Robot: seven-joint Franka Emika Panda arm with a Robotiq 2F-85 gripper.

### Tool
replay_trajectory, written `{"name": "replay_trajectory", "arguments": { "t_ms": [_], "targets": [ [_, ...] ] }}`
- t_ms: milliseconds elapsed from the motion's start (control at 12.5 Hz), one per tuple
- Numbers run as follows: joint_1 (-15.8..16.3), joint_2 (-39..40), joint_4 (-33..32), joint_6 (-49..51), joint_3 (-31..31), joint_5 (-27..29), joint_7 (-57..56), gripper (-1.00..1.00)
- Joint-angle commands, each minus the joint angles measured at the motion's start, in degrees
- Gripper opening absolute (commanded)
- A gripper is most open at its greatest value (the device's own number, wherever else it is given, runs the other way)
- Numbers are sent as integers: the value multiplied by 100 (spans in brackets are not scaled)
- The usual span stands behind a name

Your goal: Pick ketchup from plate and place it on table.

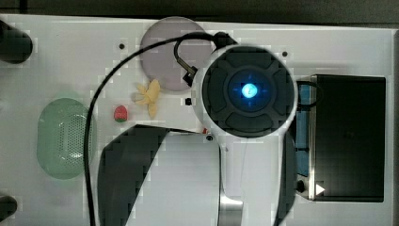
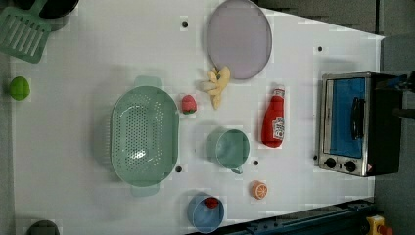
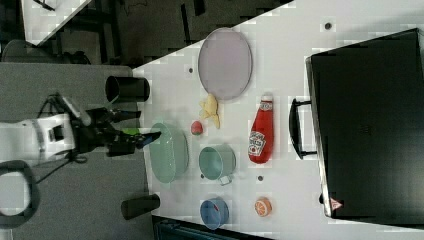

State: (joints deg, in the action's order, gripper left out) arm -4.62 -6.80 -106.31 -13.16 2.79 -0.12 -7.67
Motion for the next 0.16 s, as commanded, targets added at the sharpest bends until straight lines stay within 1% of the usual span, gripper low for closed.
{"name": "replay_trajectory", "arguments": {
  "t_ms": [80, 160],
  "targets": [
    [-52, 115, 368, 635, -28, -11, 408, 100],
    [-55, 116, 471, 951, -33, -13, 408, 100]
  ]
}}
